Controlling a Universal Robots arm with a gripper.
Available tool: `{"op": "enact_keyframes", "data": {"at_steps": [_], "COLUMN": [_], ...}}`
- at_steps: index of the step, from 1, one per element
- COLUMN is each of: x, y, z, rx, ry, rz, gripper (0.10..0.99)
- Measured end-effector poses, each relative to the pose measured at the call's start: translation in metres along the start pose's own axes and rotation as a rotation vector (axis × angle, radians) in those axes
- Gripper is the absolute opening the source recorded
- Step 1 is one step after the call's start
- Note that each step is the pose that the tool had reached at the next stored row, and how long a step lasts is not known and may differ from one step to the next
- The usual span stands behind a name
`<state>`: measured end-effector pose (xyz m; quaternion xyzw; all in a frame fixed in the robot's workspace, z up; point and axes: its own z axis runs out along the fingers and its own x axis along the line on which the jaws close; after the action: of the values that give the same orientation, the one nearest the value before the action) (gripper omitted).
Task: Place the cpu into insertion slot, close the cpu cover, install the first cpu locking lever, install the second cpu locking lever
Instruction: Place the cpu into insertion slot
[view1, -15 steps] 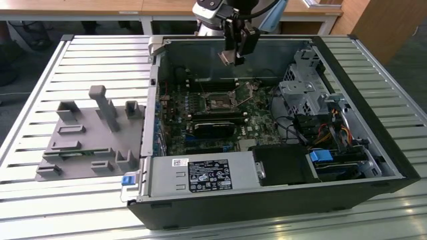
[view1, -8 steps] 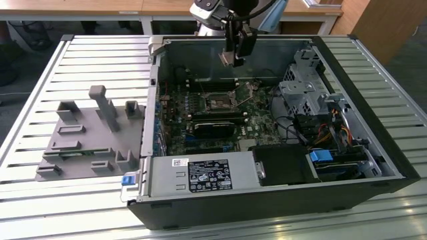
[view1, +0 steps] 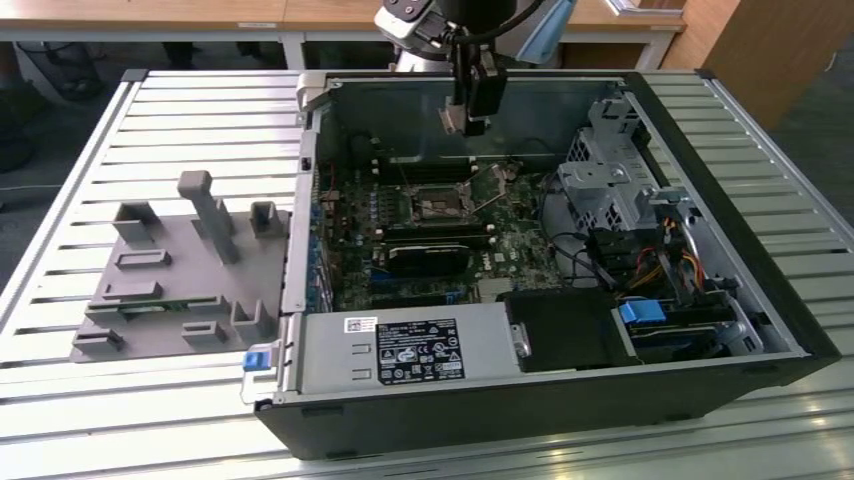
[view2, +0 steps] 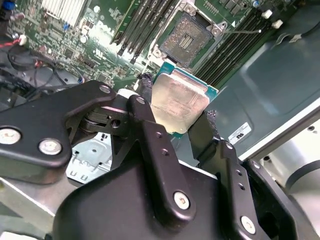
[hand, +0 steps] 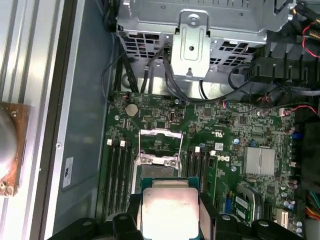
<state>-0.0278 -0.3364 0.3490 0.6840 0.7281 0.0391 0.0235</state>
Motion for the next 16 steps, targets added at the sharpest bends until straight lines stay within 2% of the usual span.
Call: {"op": "enact_keyframes", "data": {"at_steps": [8,16], "x": [0.0018,0.0056], "y": [-0.0002,-0.0018], "z": [0.0031,0.0117], "rx": [-0.001,-0.002], "ry": [-0.0071,-0.0077], "rz": [0.079,0.082], "gripper": [0.541,0.541]}}
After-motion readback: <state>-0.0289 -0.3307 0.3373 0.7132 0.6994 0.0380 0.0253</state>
